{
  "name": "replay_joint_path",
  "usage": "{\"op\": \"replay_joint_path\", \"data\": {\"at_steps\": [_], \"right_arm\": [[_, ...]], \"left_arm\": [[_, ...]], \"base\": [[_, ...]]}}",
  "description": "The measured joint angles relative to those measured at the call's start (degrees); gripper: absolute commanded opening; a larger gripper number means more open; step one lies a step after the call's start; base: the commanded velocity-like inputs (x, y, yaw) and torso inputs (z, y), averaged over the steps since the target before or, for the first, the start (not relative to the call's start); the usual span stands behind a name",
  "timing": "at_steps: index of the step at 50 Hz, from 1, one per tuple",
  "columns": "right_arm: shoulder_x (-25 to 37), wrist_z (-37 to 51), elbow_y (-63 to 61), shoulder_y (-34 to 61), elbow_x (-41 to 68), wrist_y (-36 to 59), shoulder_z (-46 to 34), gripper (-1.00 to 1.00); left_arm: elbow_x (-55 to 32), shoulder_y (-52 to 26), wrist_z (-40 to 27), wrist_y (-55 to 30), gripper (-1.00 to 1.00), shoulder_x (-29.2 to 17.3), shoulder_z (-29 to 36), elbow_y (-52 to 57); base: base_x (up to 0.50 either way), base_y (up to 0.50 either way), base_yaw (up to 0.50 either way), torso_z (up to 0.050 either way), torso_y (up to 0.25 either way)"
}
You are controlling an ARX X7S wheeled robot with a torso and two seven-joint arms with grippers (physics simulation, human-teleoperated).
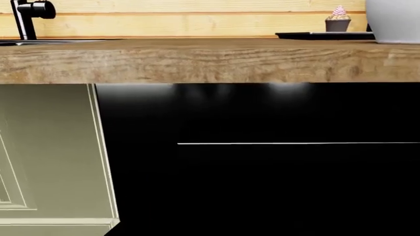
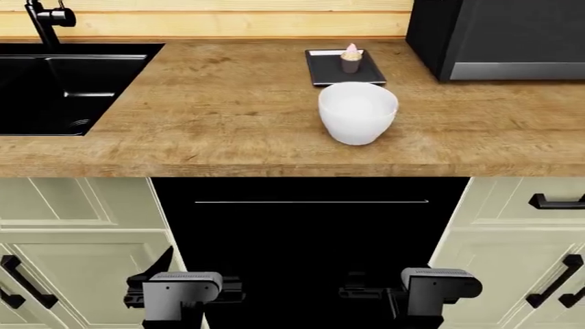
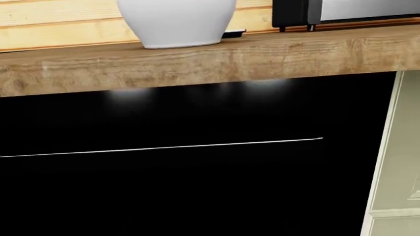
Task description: Move the fresh-baked cupcake off the tray onto the counter, and place the bowl used for mixing into the sink.
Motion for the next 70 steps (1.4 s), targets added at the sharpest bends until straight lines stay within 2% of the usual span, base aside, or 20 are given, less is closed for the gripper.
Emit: {"op": "replay_joint_path", "data": {"at_steps": [41, 54, 60, 65, 70], "right_arm": [[0.31, 0.61, 0.27, 0.57, 1.02, -0.67, -0.76, 1.0], [-0.54, 0.47, -3.97, -5.2, -2.11, -1.58, 1.22, 1.0], [-0.34, 1.5, -4.07, -4.59, -1.97, -0.73, 0.59, 1.0], [0.68, 3.78, -7.89, -5.28, -0.38, 2.87, -0.33, 1.0], [2.49, 6.13, -14.59, -8.64, -0.35, 5.26, -1.52, 1.0]], "left_arm": [[-0.65, -0.21, -0.94, 0.23, 1.0, -0.75, 0.86, 0.05], [0.78, 3.5, -3.23, 1.23, 1.0, -1.12, 2.46, 3.29], [0.62, 3.13, -3.42, 0.99, 1.0, -1.08, 2.42, 3.09], [-0.47, 3.27, -4.22, -1.7, 1.0, -1.34, 2.11, 5.28], [-1.0, 5.66, -6.2, -5.78, 1.0, -2.64, 1.36, 12.24]], "base": [[0.18, 0.0, 0.0, 0.0, 0.0], [0.17, 0.0, 0.0, -0.001, 0.0], [0.0, 0.0, 0.0, -0.002, 0.0], [0.0, 0.0, 0.0, 0.0, 0.0], [0.0, 0.0, 0.0, 0.0, 0.0]]}}
